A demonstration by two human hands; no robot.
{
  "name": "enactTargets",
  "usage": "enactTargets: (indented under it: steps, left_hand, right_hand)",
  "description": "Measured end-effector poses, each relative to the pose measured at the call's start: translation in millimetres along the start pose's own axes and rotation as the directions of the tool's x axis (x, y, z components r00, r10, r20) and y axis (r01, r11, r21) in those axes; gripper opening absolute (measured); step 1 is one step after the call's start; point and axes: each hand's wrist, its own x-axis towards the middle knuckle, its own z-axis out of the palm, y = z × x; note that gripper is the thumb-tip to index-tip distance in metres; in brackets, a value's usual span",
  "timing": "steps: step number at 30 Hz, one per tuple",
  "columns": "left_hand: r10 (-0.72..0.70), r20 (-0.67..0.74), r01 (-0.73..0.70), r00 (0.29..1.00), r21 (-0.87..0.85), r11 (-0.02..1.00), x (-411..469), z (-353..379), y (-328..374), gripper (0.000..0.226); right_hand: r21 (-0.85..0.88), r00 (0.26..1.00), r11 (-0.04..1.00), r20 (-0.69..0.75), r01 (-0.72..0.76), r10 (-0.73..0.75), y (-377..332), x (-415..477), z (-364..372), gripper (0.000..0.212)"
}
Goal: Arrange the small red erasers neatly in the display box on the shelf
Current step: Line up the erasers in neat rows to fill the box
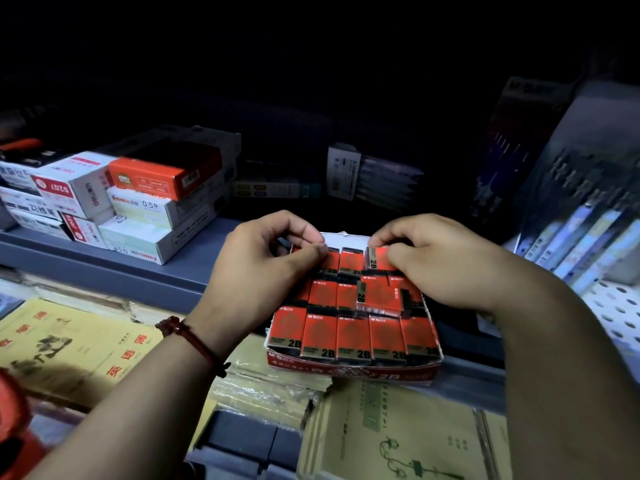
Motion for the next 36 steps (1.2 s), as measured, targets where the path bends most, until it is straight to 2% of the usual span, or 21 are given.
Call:
enactTargets:
  steps: [7, 12, 18, 27, 30, 33, 36]
  left_hand:
    - [0.015, -0.009, -0.015, 1.0, 0.003, 1.0, -1, 0, -1, 0.008]
    - [0.022, -0.006, -0.022, 1.0, 0.008, 1.0, -2, 0, 0, 0.007]
    - [0.033, 0.002, -0.033, 0.999, -0.001, 0.999, 0, 0, -2, 0.006]
    - [0.038, 0.043, -0.037, 0.998, -0.015, 0.999, 1, -4, -2, 0.004]
    - [0.031, 0.044, -0.029, 0.999, -0.045, 0.999, 2, -3, -4, 0.004]
    - [0.035, 0.071, -0.031, 0.997, -0.061, 0.998, 1, -4, -3, 0.012]
    - [0.077, 0.123, -0.07, 0.989, -0.06, 0.996, 0, -7, 1, 0.033]
  right_hand:
    - [-0.058, 0.999, 0.998, 0.028, 0.025, -0.024, 2, -1, -5, 0.015]
    - [0.067, 0.999, 0.997, 0.032, 0.039, -0.042, 10, 6, -5, 0.006]
    - [0.178, 0.995, 0.982, -0.089, 0.068, -0.053, 19, 13, -1, 0.015]
    - [0.268, 0.982, 0.961, -0.187, 0.075, -0.025, 22, 10, -5, 0.007]
    - [0.305, 0.97, 0.947, -0.242, 0.098, -0.023, 16, 12, -1, 0.023]
    - [0.317, 0.968, 0.938, -0.243, 0.141, -0.064, 5, 11, 8, 0.026]
    - [0.388, 0.976, 0.906, -0.194, 0.17, -0.1, -2, 12, 12, 0.011]
